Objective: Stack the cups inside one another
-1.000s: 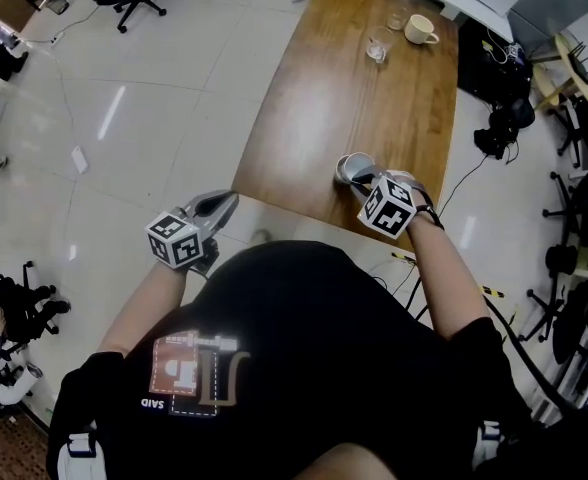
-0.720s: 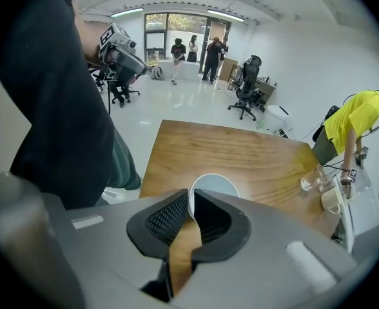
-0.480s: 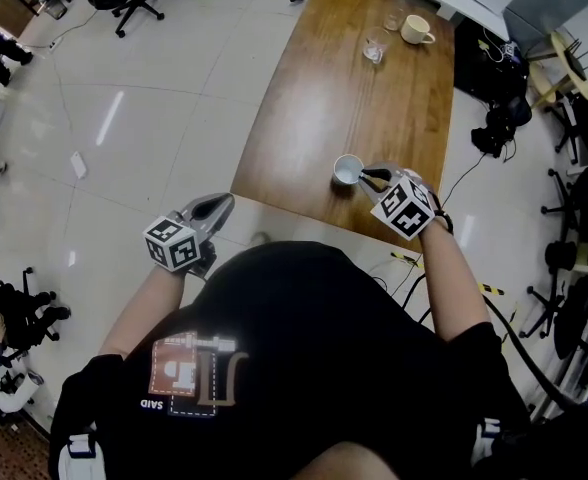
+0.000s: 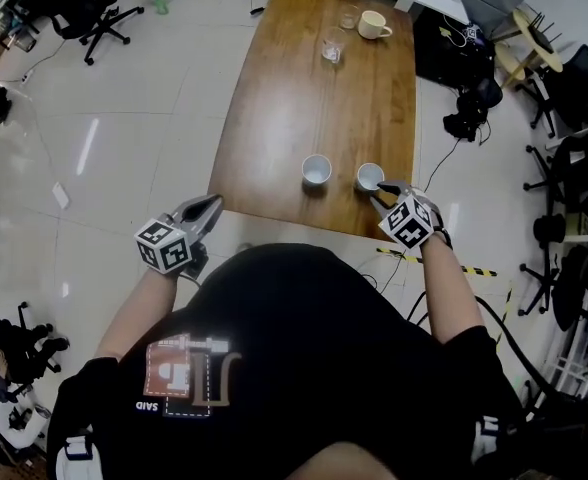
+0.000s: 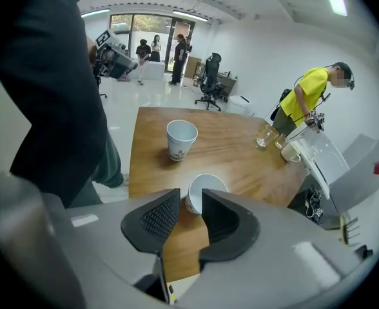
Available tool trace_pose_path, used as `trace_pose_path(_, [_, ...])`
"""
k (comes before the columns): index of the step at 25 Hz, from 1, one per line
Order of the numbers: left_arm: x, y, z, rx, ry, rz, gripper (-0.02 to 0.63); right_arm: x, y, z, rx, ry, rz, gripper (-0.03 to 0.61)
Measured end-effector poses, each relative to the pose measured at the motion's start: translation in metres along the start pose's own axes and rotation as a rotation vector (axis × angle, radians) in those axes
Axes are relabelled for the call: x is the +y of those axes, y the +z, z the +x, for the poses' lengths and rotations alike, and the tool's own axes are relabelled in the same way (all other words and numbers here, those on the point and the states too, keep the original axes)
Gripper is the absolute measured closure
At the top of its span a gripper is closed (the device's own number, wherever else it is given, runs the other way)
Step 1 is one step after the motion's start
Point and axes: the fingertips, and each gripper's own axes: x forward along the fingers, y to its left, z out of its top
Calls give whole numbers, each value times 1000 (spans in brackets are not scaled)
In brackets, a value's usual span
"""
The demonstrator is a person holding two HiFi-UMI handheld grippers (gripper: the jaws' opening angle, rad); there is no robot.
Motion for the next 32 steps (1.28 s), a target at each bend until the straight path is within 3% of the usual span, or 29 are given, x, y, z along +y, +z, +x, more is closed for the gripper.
trace_pose_path(6, [-9, -2, 4, 33, 1, 19, 612, 1, -14, 31, 70, -22, -52, 465])
trace_pose_path(12, [-7, -8, -4, 40, 25, 15, 612, 4, -18, 41, 80, -39, -93, 561])
trace_pose_path(15, [-4, -9, -7, 36, 30, 7, 612, 4, -16, 35, 71, -30, -92, 565])
trace_pose_path(23, [0, -11, -5, 6, 13, -16, 612, -8, 46, -6, -67, -19, -89, 565])
trace_pose_path(25, [0, -11, -6, 0, 11, -22, 612, -6, 46, -1, -35, 6, -64, 563])
trace_pose_path(28, [1, -12, -7, -2, 15, -26, 612, 0, 18, 23, 90, 25, -43, 463])
trace_pose_path(32, [8, -14, -15, 6, 33, -30, 612, 5, -1, 50, 174, 12, -55, 489])
